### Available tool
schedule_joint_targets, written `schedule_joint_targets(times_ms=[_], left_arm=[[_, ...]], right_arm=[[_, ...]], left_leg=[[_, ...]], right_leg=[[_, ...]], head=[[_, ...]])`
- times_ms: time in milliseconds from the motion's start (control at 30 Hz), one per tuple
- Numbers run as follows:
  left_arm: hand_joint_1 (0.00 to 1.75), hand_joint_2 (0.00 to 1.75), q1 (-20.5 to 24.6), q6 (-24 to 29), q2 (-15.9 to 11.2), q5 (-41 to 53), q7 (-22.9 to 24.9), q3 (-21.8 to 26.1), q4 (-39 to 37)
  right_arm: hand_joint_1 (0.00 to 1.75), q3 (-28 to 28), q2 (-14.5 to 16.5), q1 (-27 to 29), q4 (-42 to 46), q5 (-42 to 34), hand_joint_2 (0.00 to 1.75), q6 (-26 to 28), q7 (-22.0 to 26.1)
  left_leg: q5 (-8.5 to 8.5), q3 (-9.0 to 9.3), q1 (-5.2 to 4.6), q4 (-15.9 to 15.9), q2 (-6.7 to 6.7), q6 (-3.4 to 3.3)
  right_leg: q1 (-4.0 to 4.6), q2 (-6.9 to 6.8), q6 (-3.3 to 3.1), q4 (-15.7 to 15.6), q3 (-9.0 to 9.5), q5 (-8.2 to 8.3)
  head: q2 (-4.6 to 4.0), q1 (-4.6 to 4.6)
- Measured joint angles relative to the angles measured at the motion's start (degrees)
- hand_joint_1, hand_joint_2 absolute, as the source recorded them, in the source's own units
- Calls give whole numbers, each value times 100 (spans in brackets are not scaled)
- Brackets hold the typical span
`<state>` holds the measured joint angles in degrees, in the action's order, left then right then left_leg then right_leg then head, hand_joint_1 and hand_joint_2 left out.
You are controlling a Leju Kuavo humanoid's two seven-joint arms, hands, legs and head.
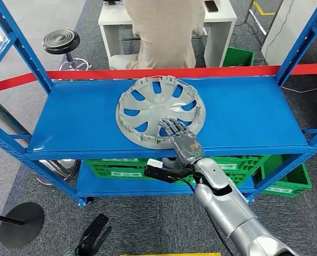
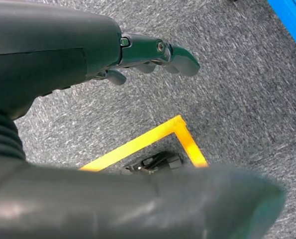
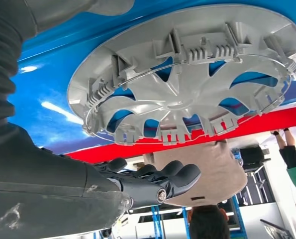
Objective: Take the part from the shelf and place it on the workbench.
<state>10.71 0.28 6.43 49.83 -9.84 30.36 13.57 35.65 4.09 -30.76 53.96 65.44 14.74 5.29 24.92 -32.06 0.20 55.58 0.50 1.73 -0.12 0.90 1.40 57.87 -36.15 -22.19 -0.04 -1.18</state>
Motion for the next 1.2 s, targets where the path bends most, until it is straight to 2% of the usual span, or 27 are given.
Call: schedule_joint_targets(times_ms=[100, 233, 633, 1067, 1100, 1200], left_arm=[[0, 0, -2, -12, 21, 3, 0, 0, 0], [0, 175, -2, -59, 57, 43, 0, 0, 0], [0, 175, -77, -140, 50, 261, 60, -42, 0], [0, 175, -179, -145, 22, 351, 122, -46, 0], [0, 175, -180, -147, 30, 353, 122, -46, 0], [0, 175, -181, -161, 50, 354, 122, -46, 0]], right_arm=[[0, -19, -1, 0, -3, -2, 175, -9, -10], [0, -49, 9, -28, -108, 15, 175, -18, -42], [0, -105, 297, -352, -1333, 135, 175, 84, -72], [0, -103, 475, -589, -2431, 374, 175, -74, -172], [1, -101, 484, -610, -2489, 393, 175, -88, -178], [34, -94, 505, -676, -2643, 442, 175, -146, -193]], left_leg=[[1, 0, 0, 0, 0, -1], [1, 0, 0, 0, 0, -3], [-2, -1, 0, 0, 1, -6], [3, 20, 0, 0, 1, -12], [4, 25, 0, 0, 0, -14], [6, 42, -1, 0, 0, -16]], right_leg=[[0, 0, 0, 0, 0, 0], [0, -1, 0, 0, 2, 0], [0, -5, 0, 0, 4, 1], [0, -5, 0, -7, 26, 1], [1, -5, 1, -8, 32, 0], [1, -5, 1, -11, 51, 0]], head=[[0, 0], [0, 0], [0, -1], [0, -1], [0, -1], [0, 0]])
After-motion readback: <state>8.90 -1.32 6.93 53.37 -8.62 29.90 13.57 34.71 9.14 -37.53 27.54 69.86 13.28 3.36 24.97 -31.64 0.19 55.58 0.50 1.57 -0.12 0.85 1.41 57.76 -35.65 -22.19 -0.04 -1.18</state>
